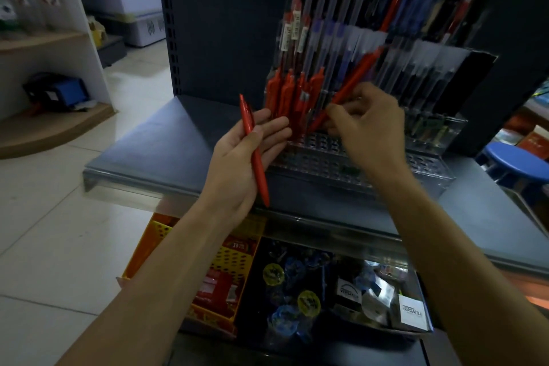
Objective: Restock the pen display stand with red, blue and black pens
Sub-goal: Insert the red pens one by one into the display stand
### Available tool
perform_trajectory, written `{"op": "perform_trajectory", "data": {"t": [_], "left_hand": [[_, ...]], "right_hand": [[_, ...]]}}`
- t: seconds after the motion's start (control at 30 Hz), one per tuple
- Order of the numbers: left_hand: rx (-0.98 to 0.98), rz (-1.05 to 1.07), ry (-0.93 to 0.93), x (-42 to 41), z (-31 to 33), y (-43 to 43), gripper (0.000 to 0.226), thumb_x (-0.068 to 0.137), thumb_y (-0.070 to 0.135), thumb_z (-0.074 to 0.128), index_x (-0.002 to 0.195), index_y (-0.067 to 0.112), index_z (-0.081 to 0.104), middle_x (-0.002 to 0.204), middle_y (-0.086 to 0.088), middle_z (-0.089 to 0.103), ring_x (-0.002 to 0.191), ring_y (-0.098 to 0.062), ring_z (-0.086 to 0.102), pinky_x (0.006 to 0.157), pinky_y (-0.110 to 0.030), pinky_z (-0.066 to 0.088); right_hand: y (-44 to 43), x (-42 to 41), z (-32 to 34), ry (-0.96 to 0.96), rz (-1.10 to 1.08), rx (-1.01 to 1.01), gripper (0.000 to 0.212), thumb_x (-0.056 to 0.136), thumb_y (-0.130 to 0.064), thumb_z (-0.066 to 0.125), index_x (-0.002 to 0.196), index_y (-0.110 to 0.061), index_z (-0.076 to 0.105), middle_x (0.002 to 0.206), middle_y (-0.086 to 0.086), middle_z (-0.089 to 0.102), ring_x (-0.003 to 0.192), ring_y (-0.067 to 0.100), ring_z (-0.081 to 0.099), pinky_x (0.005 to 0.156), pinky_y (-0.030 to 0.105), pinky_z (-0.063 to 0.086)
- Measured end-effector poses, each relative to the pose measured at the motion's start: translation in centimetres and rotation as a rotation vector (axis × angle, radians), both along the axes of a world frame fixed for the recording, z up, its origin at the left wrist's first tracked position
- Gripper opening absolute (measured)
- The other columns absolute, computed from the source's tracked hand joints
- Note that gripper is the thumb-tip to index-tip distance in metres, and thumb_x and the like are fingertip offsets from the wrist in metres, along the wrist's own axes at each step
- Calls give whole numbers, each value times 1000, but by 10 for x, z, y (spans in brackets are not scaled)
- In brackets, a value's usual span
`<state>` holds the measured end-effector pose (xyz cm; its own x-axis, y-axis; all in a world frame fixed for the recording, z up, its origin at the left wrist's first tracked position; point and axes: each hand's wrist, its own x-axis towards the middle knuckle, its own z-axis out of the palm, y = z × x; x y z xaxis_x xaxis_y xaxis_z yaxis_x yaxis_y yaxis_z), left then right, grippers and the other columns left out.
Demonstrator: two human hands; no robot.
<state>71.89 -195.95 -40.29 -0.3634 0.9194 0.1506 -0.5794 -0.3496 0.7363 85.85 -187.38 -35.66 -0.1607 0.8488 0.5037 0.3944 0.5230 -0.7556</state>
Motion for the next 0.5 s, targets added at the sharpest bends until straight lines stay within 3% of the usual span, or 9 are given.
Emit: {"op": "perform_trajectory", "data": {"t": [0.13,0.3,0.37,0.5], "left_hand": [[-1,7,1,0,0,-1,25,101,7,39,120,6,56,103,-12,73,102,-23,69,93,-32,54],[-7,7,11,1,-2,0,25,101,7,39,121,5,55,99,-12,72,98,-23,69,91,-32,55],[-6,13,19,0,-2,-1,24,101,7,40,118,6,56,98,-12,73,98,-24,69,90,-32,55],[-17,22,32,0,-1,0,25,101,7,40,120,7,56,97,-11,73,95,-22,70,89,-31,55]], "right_hand": [[0,-10,-2,-252,24,42,7,86,-24,69,90,-19,65,75,-7,70,71,8,67,74,37,59],[-4,-12,-12,-461,-46,88,13,85,-36,68,93,-26,65,82,-11,67,79,12,64,75,37,56],[-5,-12,-10,-435,-45,79,16,87,-39,66,97,-27,63,81,-12,65,77,10,62,74,33,54],[-9,-17,-5,-191,-65,139,19,93,-43,58,101,-26,62,78,-18,61,70,1,61,73,31,55]]}}
